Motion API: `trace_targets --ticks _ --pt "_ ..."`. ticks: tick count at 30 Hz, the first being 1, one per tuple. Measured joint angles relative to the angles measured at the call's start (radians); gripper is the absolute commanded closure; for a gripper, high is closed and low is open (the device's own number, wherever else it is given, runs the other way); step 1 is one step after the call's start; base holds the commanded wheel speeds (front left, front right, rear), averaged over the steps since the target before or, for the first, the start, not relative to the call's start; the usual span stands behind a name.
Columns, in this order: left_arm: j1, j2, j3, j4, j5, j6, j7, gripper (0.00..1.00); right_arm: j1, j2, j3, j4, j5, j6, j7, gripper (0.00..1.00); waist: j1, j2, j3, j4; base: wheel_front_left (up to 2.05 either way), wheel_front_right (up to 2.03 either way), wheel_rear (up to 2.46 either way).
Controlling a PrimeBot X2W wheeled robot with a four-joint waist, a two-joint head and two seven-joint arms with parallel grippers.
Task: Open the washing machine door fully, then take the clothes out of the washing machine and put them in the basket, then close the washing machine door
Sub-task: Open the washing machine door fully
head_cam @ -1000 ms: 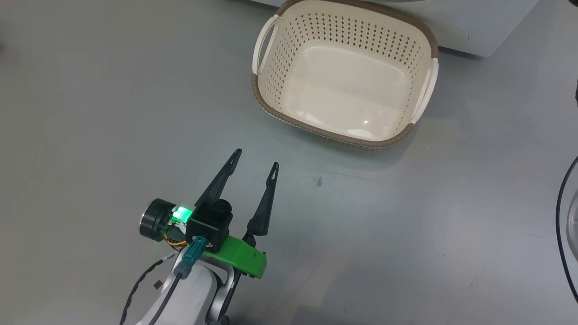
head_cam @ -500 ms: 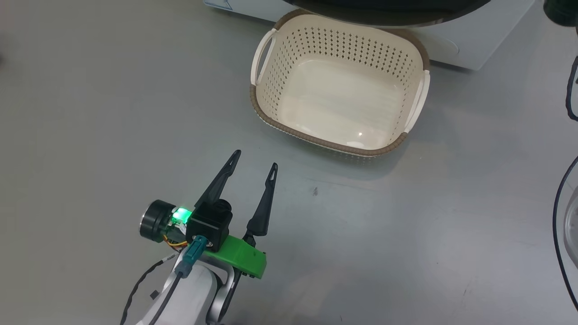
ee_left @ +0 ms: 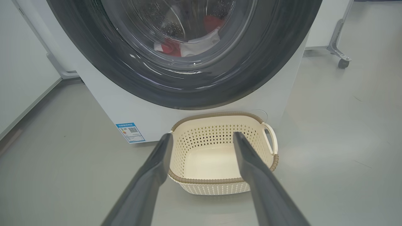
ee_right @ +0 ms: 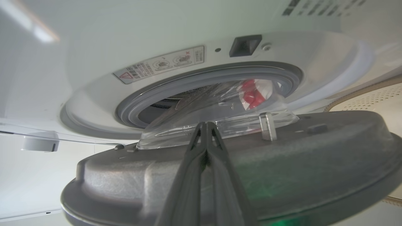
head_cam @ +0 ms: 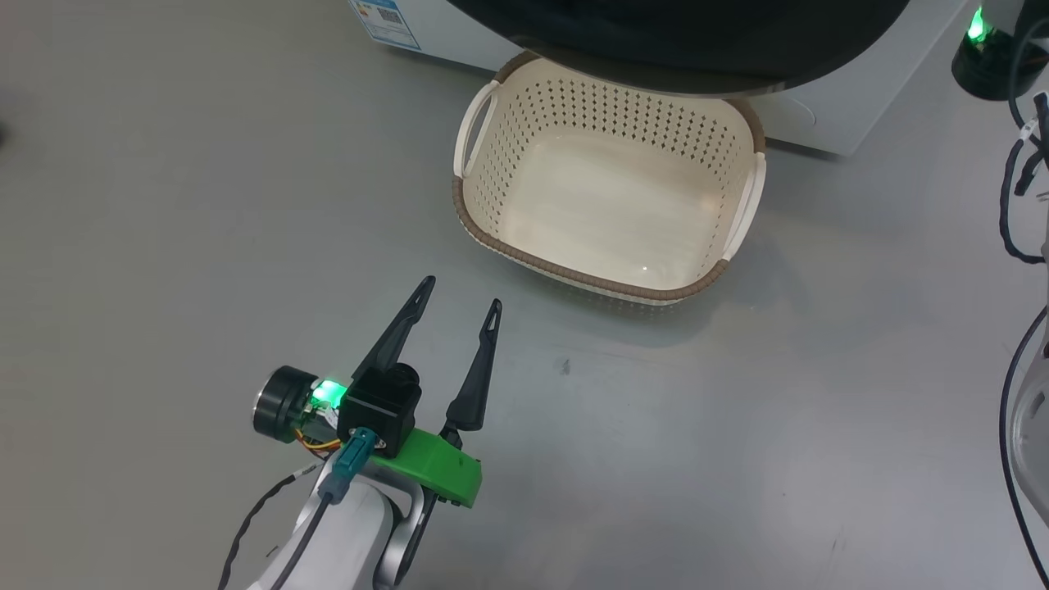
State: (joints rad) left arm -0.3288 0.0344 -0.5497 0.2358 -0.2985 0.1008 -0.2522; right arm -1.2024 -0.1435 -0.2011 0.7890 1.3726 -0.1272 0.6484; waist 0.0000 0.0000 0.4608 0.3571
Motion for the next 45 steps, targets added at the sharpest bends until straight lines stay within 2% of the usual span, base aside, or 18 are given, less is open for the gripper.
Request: trace_targets --ticks 8,19,45 --pt "0.002 0.000 0.002 0.013 0.000 0.001 0.000 0.00 0.071 0.006 0.000 0.026 0.019 0.000 0.033 1.00 0.0000 0.0000 -0.041 -0.001 0.00 0.00 0.00" --pt "0.027 0.000 0.021 0.024 0.011 0.008 0.000 0.00 0.136 0.051 0.023 0.057 0.033 -0.007 0.074 1.00 0.0000 0.0000 -0.098 -0.021 0.00 0.00 0.00" --pt "0.052 0.001 0.035 0.031 0.028 0.008 0.000 0.00 0.227 0.066 0.101 0.037 0.073 -0.007 0.177 1.00 0.0000 0.0000 -0.153 -0.053 0.00 0.00 0.00"
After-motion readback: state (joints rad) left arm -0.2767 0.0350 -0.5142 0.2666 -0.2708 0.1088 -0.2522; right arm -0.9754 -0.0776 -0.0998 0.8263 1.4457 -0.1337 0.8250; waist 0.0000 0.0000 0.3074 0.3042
